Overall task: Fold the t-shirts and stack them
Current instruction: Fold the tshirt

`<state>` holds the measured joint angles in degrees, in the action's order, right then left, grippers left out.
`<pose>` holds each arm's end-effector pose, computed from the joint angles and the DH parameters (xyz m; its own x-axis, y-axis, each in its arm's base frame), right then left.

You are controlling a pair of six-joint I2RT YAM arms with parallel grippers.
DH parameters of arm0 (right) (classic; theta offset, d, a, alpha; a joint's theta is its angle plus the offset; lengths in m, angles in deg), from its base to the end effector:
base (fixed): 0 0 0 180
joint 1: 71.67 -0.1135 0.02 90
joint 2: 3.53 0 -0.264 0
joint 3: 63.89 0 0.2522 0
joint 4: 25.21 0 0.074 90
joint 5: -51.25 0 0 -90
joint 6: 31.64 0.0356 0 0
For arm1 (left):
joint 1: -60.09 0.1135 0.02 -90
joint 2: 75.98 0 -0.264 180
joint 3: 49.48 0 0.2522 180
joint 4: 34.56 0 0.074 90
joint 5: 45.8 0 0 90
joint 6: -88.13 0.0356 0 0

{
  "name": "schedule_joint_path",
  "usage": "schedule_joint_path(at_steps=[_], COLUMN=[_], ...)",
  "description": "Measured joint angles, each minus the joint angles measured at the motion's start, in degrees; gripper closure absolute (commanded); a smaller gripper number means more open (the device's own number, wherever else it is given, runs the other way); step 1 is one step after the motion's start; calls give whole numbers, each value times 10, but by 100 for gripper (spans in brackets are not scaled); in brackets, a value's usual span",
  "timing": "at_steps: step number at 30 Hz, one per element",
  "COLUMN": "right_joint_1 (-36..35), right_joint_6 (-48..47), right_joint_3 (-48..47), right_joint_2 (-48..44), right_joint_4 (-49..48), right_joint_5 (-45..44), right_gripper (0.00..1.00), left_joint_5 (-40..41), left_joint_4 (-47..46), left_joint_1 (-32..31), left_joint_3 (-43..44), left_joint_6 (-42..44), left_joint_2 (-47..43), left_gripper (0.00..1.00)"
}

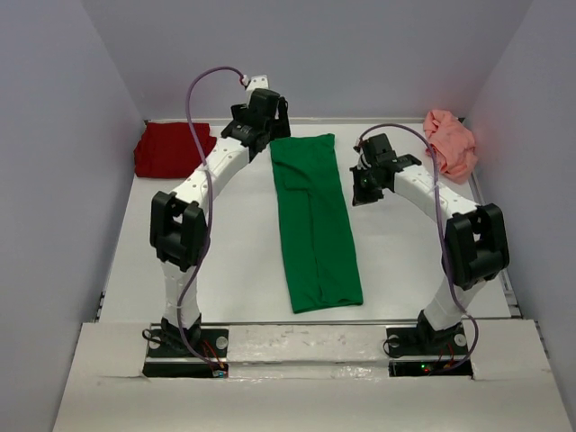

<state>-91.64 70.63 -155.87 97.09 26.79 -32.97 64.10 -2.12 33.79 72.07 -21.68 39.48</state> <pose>0.3481 0.1303 0.2397 -0.8825 -0.0957 -0.4604 -0.2033 0.9605 0.1900 0.4362 -0.2021 0.3309 -0.4229 -0.1465 -0.8943 -0.0002 0.9869 -0.1616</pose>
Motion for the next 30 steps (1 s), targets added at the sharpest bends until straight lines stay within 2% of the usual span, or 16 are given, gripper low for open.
schedule_joint_path(at_steps=[4, 6, 9, 11, 16, 20, 21, 22, 23, 24, 25, 26, 29, 30], right_joint_1=[0, 0, 0, 0, 0, 0, 0, -1, -2, -3, -4, -4, -10, -14], right_joint_6=[5, 10, 21, 31, 58, 87, 91, 97, 102, 106, 106, 108, 115, 116], right_joint_3=[21, 45, 88, 124, 180, 229, 238, 253, 266, 278, 286, 293, 300, 300], right_joint_2=[-36, -63, -116, -161, -250, -304, -310, -316, -320, -321, -321, -319, -305, -297], right_joint_4=[-5, -6, -8, -11, -14, -28, -30, -33, -37, -37, -38, -39, -45, -49], right_joint_5=[2, 3, 3, 5, 14, 46, 52, 57, 61, 64, 68, 71, 76, 76], right_gripper=[100, 95, 86, 81, 76, 69, 69, 75, 89, 100, 100, 100, 100, 100], left_joint_5=[0, -6, -43, -88, -195, -262, -271, -281, -290, -301, -311, -321, -334, -335], left_joint_4=[10, 10, 25, 17, -10, -37, -44, -56, -61, -66, -78, -85, -96, -96], left_joint_1=[-6, -9, -20, -29, -48, -67, -71, -78, -83, -89, -94, -97, -98, -99], left_joint_3=[-6, -38, -124, -214, -410, -517, -531, -551, -566, -582, -600, -615, -641, -644], left_joint_6=[-6, -14, -35, -52, -86, -120, -125, -132, -139, -145, -152, -158, -176, -178], left_joint_2=[-36, -52, -92, -134, -272, -397, -416, -441, -458, -476, -489, -495, -492, -483], left_gripper=[1, 1, 7, 11, 11, 11, 11, 11, 12, 19, 27, 55, 100, 100])
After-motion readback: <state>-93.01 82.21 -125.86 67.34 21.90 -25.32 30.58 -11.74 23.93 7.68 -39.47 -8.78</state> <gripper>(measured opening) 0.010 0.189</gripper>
